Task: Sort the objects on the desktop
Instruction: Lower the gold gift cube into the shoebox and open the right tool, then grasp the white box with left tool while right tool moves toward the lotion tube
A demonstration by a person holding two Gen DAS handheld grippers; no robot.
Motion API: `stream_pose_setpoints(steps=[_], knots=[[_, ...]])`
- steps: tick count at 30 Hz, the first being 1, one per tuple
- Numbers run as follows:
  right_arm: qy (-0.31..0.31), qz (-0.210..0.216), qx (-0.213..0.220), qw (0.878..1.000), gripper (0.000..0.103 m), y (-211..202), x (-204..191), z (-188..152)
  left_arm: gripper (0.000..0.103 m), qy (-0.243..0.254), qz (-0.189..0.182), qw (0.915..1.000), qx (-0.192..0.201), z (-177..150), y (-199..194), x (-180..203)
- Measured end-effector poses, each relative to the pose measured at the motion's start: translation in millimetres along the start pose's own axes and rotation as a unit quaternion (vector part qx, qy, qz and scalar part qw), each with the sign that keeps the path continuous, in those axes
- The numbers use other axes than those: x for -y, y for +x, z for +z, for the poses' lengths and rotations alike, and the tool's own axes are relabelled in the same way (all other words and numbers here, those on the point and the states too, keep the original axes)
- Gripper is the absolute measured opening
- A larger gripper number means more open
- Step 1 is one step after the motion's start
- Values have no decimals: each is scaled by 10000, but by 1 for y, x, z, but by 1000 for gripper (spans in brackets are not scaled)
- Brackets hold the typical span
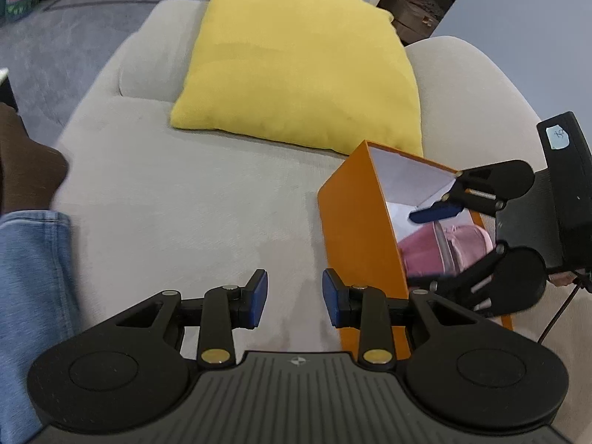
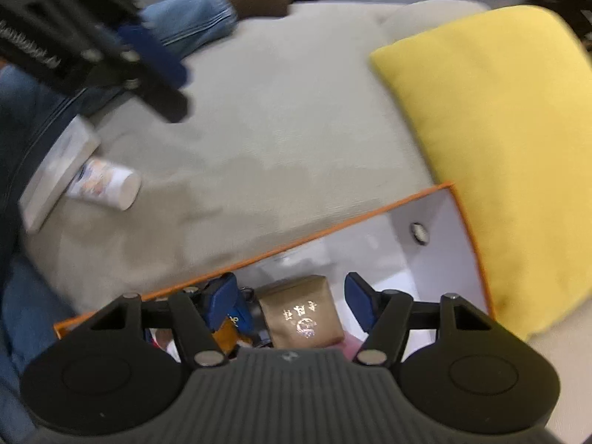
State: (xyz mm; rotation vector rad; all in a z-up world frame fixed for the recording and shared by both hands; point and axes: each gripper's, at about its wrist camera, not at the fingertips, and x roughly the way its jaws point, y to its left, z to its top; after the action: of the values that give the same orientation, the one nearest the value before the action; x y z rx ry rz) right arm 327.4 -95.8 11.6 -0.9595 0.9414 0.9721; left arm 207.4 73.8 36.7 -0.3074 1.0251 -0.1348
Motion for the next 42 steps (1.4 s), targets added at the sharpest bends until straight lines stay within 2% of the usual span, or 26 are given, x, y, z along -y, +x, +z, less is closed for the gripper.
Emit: stream_pose_setpoints(steps=[3,7,13,16,21,25,27,34,38,42], knots=[[409,-361,192,9983,66,-11,-11,-10,36,164,82,9998,59,-15,-16,2],[937,-845,598,9902,66,-36,-22,-24,36,337,219,9991,155,-39,-36,0],[1456,-1266,1778,9650,66,-83,-68,-42,36,400,410,9982,156,-72,-56,-6],[1592,-1331,2060,9563,67,-91,-97,-44,36,316,534,9980,89,-88,-60,-14],[1874,-1046,2325,9486,65,-78,-147,-46,36,-10,664,9978,-52,-118,-59,-34],[1802,-845,2438,9492,64,-62,-188,-47,40,-179,746,9968,-215,-141,-54,-45],[1763,-762,2407,9514,64,-52,-202,-48,50,-222,747,9965,-288,-152,-53,-49],[1112,-456,1952,9734,60,-16,-232,-32,50,-295,866,9938,-637,-177,-36,-53],[357,-377,1690,9842,60,7,-249,-21,52,-452,939,9913,-807,-182,-24,-60],[159,-237,1519,9880,60,17,-245,-21,52,-784,1035,9878,-866,-181,-9,-68]])
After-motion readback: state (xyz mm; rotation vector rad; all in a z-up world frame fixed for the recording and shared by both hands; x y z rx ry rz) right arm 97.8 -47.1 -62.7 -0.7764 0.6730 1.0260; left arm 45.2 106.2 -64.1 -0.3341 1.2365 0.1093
